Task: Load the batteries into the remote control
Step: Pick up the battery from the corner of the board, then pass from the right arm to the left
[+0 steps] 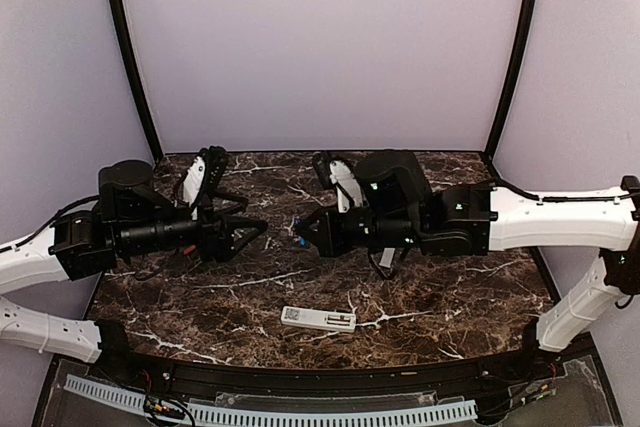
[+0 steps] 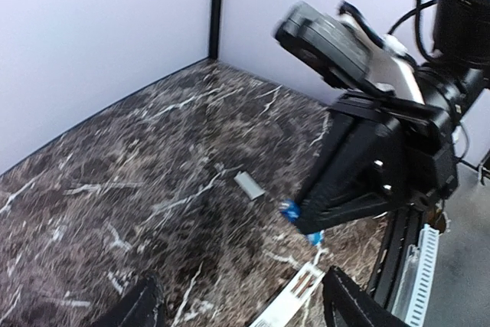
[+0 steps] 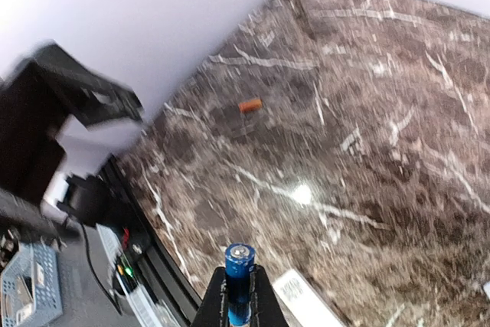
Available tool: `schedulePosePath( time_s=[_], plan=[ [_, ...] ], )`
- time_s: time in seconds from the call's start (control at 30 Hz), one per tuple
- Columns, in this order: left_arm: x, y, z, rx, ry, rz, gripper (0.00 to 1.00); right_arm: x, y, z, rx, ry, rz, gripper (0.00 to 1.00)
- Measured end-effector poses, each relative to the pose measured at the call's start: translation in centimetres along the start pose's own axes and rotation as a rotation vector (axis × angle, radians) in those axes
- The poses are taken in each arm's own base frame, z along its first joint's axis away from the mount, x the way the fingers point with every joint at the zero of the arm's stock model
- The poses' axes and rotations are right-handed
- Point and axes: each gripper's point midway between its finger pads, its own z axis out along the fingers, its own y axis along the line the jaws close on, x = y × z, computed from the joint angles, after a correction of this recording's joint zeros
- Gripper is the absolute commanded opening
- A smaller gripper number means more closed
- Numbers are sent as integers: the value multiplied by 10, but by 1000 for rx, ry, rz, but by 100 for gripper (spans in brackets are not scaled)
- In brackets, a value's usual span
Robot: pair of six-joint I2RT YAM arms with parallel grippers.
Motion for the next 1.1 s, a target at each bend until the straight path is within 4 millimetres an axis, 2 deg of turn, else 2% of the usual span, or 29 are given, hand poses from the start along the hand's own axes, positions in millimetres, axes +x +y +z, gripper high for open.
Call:
schedulePosePath(
  time_s=[0.1,0.17,0.23,0.37,0.4,0.47,0.93,1.1],
  plan=[
    [-21,-25,3,102,-95,23,76,-49,21,-13,-70,-197,4,0],
    [-31,-39,7,158,-146,37,76,-68,30,-19,-98,-283,0,0],
    [-40,-45,11,184,-186,43,73,-85,37,-25,-121,-358,-7,0],
    [-51,-49,18,201,-240,54,56,-106,49,-37,-168,-457,-15,0],
    [-52,-49,19,201,-246,55,50,-109,51,-39,-176,-471,-16,0],
    [-54,-49,21,199,-256,63,44,-113,54,-41,-192,-490,-18,0],
    [-72,-31,20,82,-313,65,28,-114,73,-48,-254,-508,-47,0],
    [-74,-29,19,67,-319,77,18,-113,74,-48,-258,-508,-49,0]
  ],
)
